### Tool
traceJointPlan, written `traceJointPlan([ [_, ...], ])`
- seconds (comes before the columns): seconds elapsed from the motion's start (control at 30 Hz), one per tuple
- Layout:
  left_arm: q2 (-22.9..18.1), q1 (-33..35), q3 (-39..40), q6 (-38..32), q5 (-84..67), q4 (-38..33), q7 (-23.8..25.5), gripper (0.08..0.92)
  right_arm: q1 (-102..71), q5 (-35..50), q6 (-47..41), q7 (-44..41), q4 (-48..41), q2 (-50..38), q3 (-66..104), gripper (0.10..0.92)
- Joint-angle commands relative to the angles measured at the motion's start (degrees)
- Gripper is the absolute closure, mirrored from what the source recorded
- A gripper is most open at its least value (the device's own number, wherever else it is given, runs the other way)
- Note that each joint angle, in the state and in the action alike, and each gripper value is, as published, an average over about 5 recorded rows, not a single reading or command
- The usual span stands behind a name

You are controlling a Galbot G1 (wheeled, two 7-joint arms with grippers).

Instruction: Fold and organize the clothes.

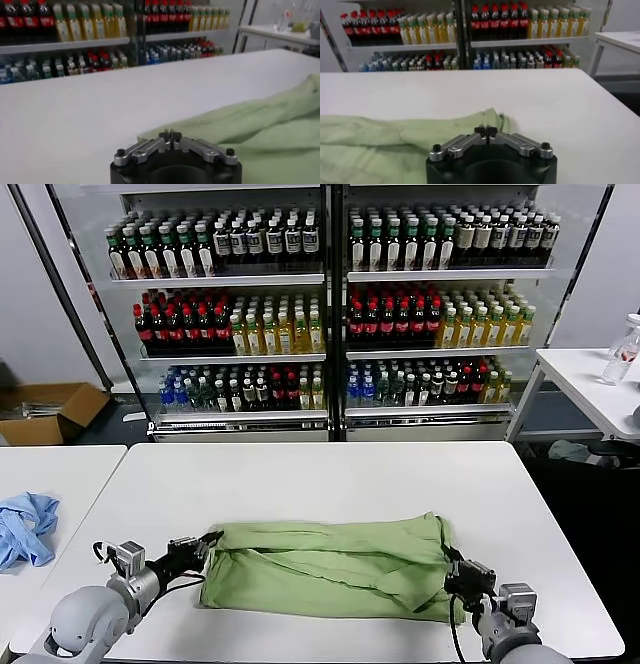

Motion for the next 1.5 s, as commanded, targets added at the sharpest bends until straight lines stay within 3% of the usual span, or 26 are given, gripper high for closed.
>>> traceJointPlan([
  [0.03,-0.01,1.17,-2.77,0.53,-1.06,-2.29,-2.4,0.81,-3.89,-2.81,0.77,-0.34,2.43,-0.35,1.72,0.794],
  [0.13,-0.01,1.64,-3.83,0.29,-3.85,-3.85,-5.77,0.723,-4.6,-3.21,1.43,-0.63,3.47,-0.26,2.74,0.708],
  [0.27,-1.68,5.14,-2.62,0.99,-6.21,-8.96,-16.12,0.61,-6.03,-4.62,2.5,-1.27,5.22,0.4,3.29,0.586],
  [0.4,-6.7,9.32,0.24,0.04,-1.56,-12.05,-24.22,0.498,-6.79,-6.32,3.18,-1.69,6.24,1.35,2.63,0.474],
  [0.57,-12.34,10.19,3.28,-0.04,0.01,-10.92,-32.75,0.35,-6.88,-7.96,3.78,-1.87,5.99,1.76,1.56,0.326],
  [0.7,-14.69,8.44,4.69,-0.58,-4.39,-9.38,-36.33,0.241,-6.6,-8.46,4.05,-1.88,5.66,1.89,0.67,0.231],
  [0.83,-15.81,6.34,4.93,-0.83,-7.2,-7.73,-37.6,0.183,-6.21,-9.06,4.18,-1.94,5.33,1.95,-0.28,0.205],
  [0.97,-15.94,5.99,5.11,-0.87,-7.78,-7.95,-37.75,0.179,-5.95,-9.17,4.25,-1.97,5.21,1.93,-0.39,0.203],
  [1.07,-15.9,5.94,5.17,-0.82,-8.02,-8.17,-37.59,0.224,-5.92,-9.33,4.36,-2.02,4.95,1.99,-0.42,0.202],
  [1.5,-16.84,5.15,6.76,0.22,-5.92,-6.85,-37.49,0.596,-6.18,-10.14,4.81,-2.0,4.73,2.24,-0.57,0.203],
])
